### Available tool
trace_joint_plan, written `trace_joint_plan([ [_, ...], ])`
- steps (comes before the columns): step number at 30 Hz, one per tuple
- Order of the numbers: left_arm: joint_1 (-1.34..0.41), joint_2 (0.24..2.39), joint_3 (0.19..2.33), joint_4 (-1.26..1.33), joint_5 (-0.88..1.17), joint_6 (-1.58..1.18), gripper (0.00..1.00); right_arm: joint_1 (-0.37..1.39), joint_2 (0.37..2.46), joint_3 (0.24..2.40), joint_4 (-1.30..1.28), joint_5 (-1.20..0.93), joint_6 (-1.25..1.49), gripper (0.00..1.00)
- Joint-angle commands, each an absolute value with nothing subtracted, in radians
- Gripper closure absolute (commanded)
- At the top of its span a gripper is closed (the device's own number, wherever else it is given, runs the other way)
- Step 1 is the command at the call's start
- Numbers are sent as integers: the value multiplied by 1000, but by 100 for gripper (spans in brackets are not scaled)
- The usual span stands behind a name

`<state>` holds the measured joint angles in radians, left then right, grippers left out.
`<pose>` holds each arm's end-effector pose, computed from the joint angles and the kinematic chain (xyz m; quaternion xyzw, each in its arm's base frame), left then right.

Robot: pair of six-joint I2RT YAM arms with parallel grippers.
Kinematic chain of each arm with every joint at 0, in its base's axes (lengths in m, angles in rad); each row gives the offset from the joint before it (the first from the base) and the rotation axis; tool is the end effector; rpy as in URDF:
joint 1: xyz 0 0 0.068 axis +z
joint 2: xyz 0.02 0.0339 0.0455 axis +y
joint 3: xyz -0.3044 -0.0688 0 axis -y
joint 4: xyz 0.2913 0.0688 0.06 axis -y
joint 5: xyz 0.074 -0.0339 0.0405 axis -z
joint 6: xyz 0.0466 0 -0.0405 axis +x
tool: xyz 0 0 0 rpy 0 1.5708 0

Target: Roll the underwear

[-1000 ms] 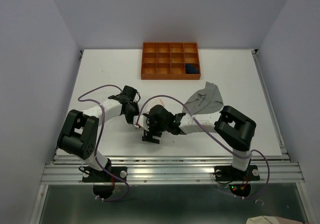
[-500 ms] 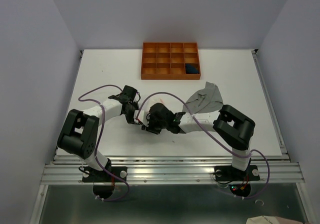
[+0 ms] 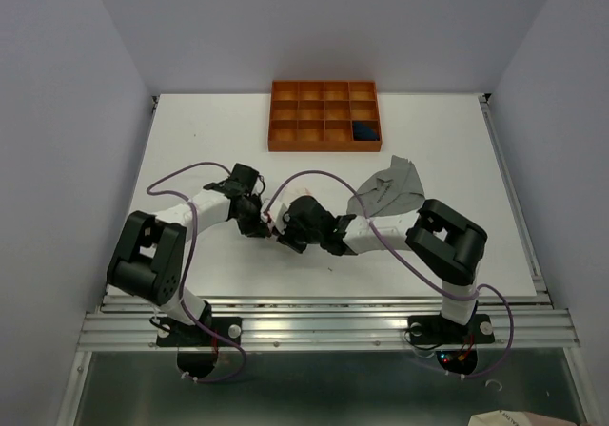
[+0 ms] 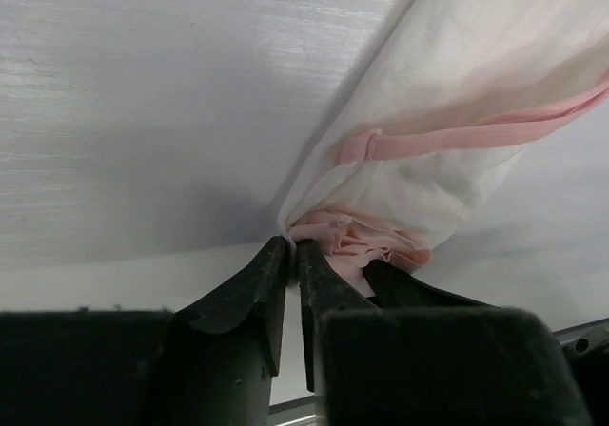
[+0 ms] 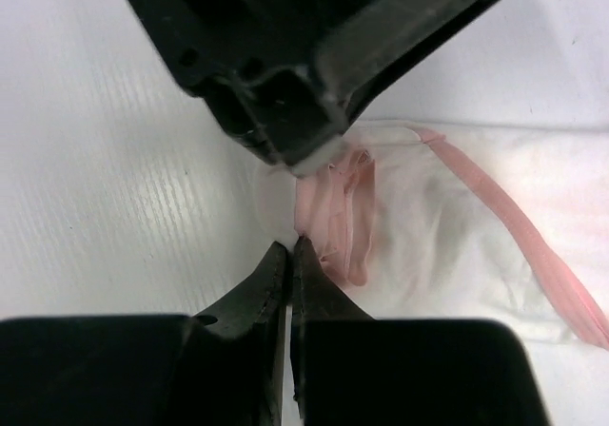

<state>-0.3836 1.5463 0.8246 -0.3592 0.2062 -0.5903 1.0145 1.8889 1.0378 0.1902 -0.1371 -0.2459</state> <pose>0.2998 -0.1313 0.1649 -0.0747 0.9624 -0.2011 0.1665 0.2307 0.3831 0.1494 -0.5524 0.7063 0.2214 0.3833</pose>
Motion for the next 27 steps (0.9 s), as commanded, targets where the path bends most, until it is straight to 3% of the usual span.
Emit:
trace_joint_plan([
  [1,-371,1490,787,-399,184,-584,75,1009,1861,1022,178,-157,-74,99],
  [2,-370,1479,782,-385,186,-591,67,1009,1856,1022,179,-144,-43,99],
  [9,-364,1367,739,-318,187,-696,63,988,1844,991,238,-281,158,99],
  [19,-360,1237,626,-229,210,-767,41,979,1786,836,499,-276,346,99],
  [27,-364,1212,523,-101,337,-815,40,959,1772,720,681,-268,488,99],
])
